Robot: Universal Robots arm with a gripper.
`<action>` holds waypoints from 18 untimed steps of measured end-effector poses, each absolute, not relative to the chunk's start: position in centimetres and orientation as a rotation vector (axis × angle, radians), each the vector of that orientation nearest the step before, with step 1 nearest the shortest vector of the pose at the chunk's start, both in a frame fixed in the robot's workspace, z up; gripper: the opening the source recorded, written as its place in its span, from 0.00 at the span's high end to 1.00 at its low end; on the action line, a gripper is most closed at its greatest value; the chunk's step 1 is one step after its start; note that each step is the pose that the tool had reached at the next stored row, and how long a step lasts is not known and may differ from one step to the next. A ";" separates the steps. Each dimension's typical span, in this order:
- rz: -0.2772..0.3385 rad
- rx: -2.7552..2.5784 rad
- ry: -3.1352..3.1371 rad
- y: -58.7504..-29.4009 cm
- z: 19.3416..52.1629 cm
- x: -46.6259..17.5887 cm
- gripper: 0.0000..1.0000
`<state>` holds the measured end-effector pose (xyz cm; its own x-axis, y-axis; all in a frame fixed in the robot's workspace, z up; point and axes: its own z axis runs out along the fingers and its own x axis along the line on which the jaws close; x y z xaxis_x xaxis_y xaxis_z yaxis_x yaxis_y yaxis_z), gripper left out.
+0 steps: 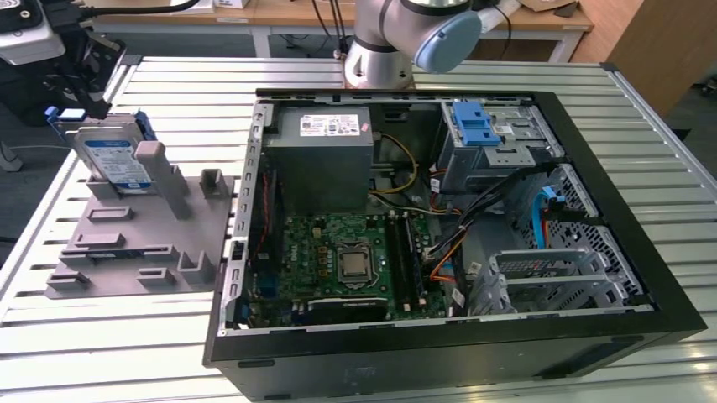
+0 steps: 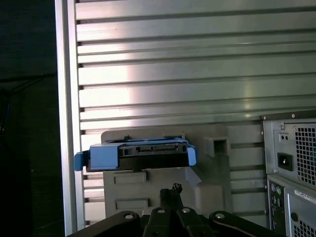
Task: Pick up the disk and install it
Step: 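Reach for the disk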
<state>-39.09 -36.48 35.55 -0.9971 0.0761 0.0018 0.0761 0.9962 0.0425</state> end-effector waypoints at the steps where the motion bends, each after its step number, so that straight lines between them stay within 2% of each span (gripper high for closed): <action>1: -0.067 -0.120 -3.138 -36.5 35.6 -39.3 0.89; 18: -0.067 -0.120 -3.138 -36.4 35.6 -39.6 0.89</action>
<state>-39.63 -36.45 35.56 -0.9971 0.0762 0.0020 0.0762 0.9962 0.0424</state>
